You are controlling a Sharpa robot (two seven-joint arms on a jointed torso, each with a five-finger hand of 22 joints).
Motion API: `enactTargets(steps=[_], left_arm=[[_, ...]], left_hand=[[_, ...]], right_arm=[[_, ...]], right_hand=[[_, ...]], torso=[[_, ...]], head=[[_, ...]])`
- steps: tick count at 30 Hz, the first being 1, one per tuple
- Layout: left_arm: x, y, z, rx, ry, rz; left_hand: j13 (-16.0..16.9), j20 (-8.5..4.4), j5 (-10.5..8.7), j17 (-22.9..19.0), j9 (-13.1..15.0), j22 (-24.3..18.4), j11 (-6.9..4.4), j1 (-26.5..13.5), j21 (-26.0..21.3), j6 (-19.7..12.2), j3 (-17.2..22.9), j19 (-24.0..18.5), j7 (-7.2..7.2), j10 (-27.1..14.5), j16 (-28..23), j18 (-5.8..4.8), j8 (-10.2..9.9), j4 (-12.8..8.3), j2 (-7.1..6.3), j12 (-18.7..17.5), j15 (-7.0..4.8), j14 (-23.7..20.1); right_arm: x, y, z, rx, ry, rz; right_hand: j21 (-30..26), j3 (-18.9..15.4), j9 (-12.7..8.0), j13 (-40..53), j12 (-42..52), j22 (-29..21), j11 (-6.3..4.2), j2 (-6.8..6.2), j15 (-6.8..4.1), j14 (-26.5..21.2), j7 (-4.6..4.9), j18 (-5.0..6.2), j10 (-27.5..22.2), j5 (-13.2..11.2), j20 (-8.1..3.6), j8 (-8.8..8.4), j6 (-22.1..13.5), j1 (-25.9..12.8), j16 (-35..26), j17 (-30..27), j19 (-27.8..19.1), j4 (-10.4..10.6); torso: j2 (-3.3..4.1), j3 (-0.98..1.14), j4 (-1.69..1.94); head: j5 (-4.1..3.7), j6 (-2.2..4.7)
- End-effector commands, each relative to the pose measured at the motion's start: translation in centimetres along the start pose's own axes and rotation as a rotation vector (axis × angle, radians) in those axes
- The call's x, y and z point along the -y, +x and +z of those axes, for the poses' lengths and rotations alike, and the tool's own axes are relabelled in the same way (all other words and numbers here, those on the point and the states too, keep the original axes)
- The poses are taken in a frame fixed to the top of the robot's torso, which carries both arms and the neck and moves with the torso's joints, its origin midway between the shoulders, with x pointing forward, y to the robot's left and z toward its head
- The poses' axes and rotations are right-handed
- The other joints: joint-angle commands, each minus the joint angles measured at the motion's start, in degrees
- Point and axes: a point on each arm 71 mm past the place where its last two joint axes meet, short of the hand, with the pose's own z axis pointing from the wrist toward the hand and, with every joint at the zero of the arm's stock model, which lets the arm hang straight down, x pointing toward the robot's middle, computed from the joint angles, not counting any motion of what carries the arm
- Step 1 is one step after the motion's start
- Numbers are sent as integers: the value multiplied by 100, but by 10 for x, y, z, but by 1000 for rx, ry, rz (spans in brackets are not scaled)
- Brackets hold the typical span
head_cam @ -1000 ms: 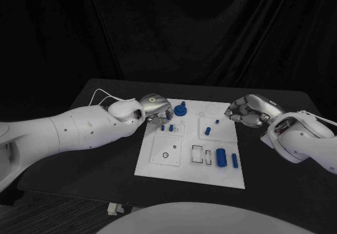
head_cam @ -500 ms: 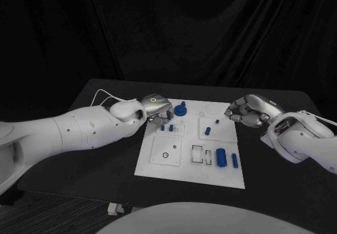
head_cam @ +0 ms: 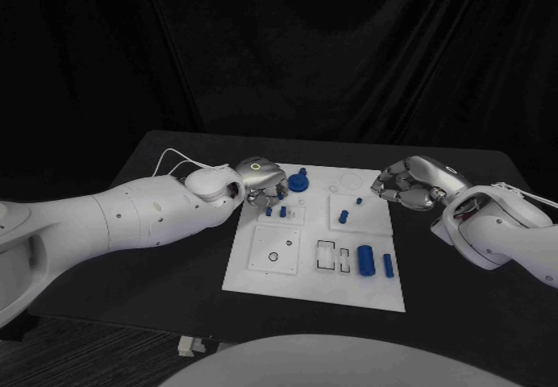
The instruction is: Assemble the parts on the task board
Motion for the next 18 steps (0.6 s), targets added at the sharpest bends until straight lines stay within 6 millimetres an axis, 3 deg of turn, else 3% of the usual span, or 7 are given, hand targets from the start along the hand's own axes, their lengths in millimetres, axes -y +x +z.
enactTargets(steps=[1,15,18], left_arm=[[0,5,1,-46,-10,-7],[-1,9,1,-83,-21,-12],[0,9,1,-82,-19,-13]], left_hand=[[108,-19,-5,-83,-62,807,-77,-44,-61,-39,206,-97,-9,181,-97,-206,-55,15,77,-53,-1,-102],[116,-17,-19,-224,-92,778,-75,-48,-195,-120,196,-167,-39,120,-190,-185,-77,14,53,-140,-2,-180],[118,-14,-32,-241,-141,775,-61,-65,-225,-307,196,-179,-108,64,-207,-183,-98,31,34,-203,2,-190]], right_arm=[[1,1,-1,0,14,-1],[1,1,-1,-4,15,0],[1,1,0,-5,16,0]], right_hand=[[-101,152,79,542,-407,640,-10,9,-69,273,-5,169,-45,84,8,72,-2,58,-59,378,-65,-34],[-108,161,80,543,-406,639,-10,13,-69,273,-5,169,-41,87,8,74,0,65,-61,376,-67,-37],[-112,168,81,541,-408,639,-11,17,-69,272,-6,170,-41,89,8,74,0,71,-64,373,-68,-40]], torso=[[4,0,2],[3,0,0],[0,0,2]], head=[[-3,-1],[8,-1],[6,-1]])
